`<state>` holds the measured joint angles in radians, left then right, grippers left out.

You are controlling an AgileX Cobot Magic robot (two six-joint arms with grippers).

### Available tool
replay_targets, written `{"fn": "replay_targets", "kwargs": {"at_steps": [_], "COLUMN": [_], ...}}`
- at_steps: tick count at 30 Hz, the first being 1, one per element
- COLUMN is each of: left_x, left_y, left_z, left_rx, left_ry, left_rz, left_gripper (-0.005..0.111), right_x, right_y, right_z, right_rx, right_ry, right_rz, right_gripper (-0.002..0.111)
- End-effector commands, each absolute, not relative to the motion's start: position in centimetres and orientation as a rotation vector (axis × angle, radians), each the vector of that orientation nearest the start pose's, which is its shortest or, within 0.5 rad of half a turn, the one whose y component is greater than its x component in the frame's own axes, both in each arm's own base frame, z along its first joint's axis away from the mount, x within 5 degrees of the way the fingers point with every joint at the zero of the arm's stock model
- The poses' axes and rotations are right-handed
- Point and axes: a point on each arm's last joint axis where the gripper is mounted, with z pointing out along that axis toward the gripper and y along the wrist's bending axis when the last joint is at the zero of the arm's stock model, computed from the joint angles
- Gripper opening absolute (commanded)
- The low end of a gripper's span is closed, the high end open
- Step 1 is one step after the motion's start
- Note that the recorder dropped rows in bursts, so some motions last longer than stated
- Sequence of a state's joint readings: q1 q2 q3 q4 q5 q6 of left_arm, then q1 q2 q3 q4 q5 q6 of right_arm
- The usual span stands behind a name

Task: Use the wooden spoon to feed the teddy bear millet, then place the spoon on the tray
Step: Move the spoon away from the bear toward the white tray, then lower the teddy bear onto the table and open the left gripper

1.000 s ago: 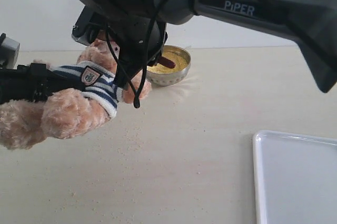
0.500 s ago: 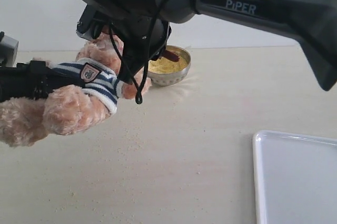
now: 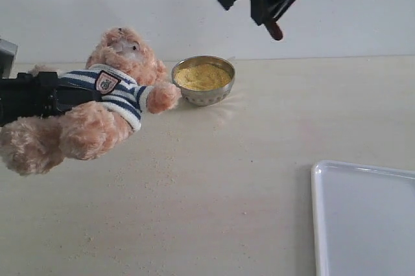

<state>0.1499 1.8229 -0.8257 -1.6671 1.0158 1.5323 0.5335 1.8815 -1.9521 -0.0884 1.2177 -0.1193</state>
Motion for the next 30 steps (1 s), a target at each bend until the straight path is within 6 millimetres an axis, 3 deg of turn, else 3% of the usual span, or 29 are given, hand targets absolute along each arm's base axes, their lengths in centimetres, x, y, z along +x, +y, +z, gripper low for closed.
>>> {"fn": "replay_targets", "kwargs": {"at_steps": [1,4,5,8,12,14,19,22,23,24,28,30], "left_x": [32.5,32.5,32.6,32.6,32.4,32.4,32.5,32.6,32.5,32.4,32.6,32.8], "left_y": [-2.6,-2.6,-2.6,-2.6,-2.6,-2.9,-3.8,-4.0,-4.0,-4.2,-4.4,-4.3], "left_z": [16.9,16.9,17.0,17.0,16.8,16.4,13.8,13.3,13.4,13.5,14.0,14.1], "left_rx": [0.075,0.071,0.061,0.048,0.087,0.097,0.082,0.077,0.082,0.131,0.141,0.112], "left_ry": [2.151,2.15,2.145,2.137,2.161,2.177,2.256,2.268,2.265,2.242,2.17,2.158], "left_rz": [-1.161,-1.159,-1.16,-1.162,-1.157,-1.165,-1.188,-1.201,-1.209,-1.224,-1.244,-1.247], "left_gripper": [0.005,0.005,0.005,0.005,0.005,0.005,0.005,0.009,0.02,0.042,0.106,0.11], "right_x": [35.0,33.6,32.7,31.0,28.4,27.7,27.6,27.6,27.6,27.6,27.5,27.6], "right_y": [16.1,12.8,11.9,11.5,11.3,11.0,11.1,11.3,11.4,11.6,11.7,11.7], "right_z": [36.5,34.7,33.3,29.9,22.8,21.2,20.7,20.7,20.8,20.8,20.8,20.8], "right_rx": [-0.783,-0.714,-0.698,-0.676,-0.643,-0.629,-0.603,-0.612,-0.623,-0.625,-0.645,-0.642], "right_ry": [2.547,2.654,2.713,2.767,2.835,2.845,2.832,2.824,2.818,2.81,2.8,2.798], "right_rz": [0.093,0.065,0.066,0.132,0.234,0.228,0.254,0.292,0.31,0.335,0.354,0.356], "right_gripper": [0.0,0.0,0.0,0.0,0.0,0.0,0.0,0.0,0.0,0.0,0.0,0.0]}}
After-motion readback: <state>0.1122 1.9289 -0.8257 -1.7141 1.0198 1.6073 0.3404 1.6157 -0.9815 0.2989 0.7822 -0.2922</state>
